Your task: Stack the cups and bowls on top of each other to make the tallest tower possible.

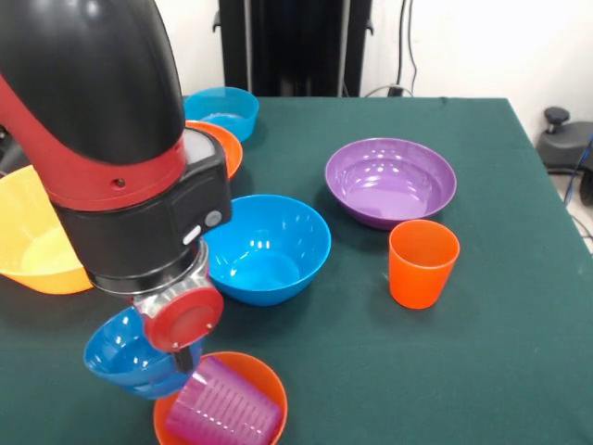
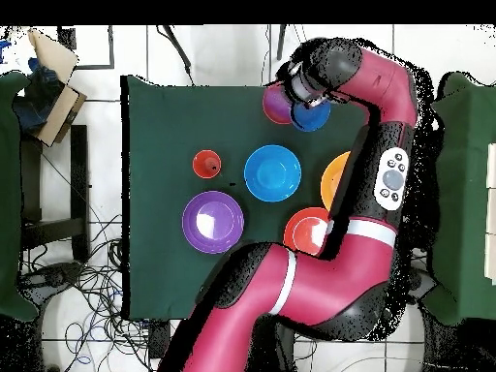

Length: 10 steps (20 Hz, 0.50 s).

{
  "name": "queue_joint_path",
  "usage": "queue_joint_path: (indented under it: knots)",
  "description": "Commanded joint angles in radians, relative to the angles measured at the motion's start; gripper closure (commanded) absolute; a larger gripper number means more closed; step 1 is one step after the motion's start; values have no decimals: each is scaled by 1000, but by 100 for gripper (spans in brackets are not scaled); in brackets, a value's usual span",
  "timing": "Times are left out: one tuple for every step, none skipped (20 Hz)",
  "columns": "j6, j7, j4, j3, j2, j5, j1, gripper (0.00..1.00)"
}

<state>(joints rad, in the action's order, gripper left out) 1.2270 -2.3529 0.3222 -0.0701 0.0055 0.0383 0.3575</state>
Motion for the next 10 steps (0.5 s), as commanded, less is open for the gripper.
queue_joint_path:
  knots:
    - [-33, 227, 10, -138, 12, 13, -27, 100]
    - [-24, 234, 5, -144, 14, 13, -26, 100]
    - [-19, 236, 2, -147, 15, 13, -25, 100]
    - [-11, 240, -2, -152, 18, 15, -25, 100]
    - [-7, 241, -4, -155, 20, 17, -25, 100]
    - [-5, 243, -9, -159, 23, 17, -25, 100]
    - [-4, 242, -10, -162, 24, 18, -25, 100]
    - [-5, 242, -11, -165, 24, 17, -25, 100]
    - [-2, 242, -11, -168, 24, 18, -25, 100]
    - [7, 242, -12, -169, 22, 16, -25, 100]
